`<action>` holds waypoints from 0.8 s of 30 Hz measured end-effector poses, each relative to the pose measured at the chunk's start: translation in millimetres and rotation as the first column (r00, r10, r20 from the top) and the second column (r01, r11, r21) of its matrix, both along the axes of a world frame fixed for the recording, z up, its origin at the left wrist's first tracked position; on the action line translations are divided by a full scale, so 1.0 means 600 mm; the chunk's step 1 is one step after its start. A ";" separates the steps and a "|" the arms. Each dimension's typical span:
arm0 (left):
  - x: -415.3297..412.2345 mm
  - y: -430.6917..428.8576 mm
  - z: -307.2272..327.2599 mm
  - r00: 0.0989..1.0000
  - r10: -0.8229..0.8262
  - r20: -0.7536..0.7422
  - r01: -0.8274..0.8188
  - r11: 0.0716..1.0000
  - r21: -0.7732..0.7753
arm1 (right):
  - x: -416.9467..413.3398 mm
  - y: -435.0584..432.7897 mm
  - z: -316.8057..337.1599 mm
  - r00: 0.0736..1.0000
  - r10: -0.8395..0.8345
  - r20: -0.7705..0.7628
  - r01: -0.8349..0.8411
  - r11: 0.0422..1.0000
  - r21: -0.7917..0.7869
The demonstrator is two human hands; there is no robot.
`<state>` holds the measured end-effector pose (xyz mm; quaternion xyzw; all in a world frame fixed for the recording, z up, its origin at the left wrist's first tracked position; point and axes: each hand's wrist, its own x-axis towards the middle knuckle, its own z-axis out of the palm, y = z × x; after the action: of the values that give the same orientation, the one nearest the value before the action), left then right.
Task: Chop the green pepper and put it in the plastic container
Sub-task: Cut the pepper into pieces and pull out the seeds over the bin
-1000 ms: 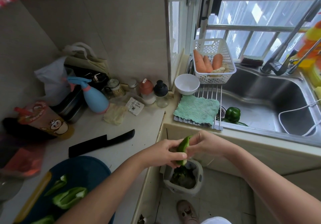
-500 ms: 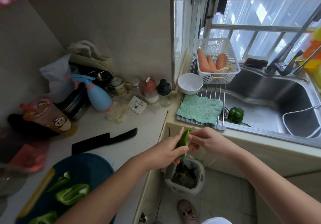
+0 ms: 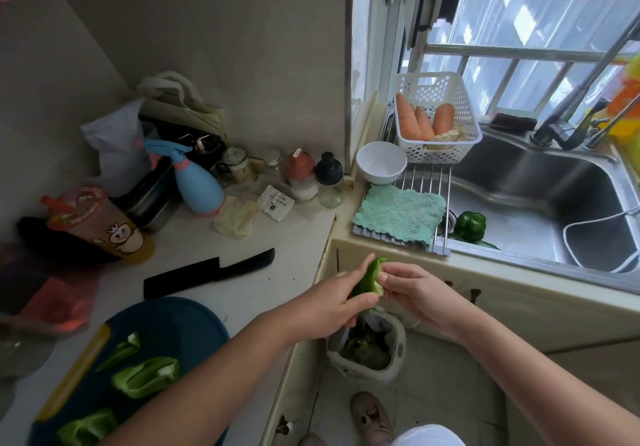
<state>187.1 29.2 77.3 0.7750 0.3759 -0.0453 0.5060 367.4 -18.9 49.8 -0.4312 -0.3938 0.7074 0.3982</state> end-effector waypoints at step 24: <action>-0.030 0.005 -0.031 0.677 0.724 0.131 -0.173 0.329 -0.928 | 0.042 0.029 -0.065 0.300 0.067 0.952 -0.179 0.984 -0.013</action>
<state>169.2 32.2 58.6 0.2442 0.3527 0.1387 0.8926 392.6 -1.4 10.9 -0.7132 -0.6171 0.3278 0.0559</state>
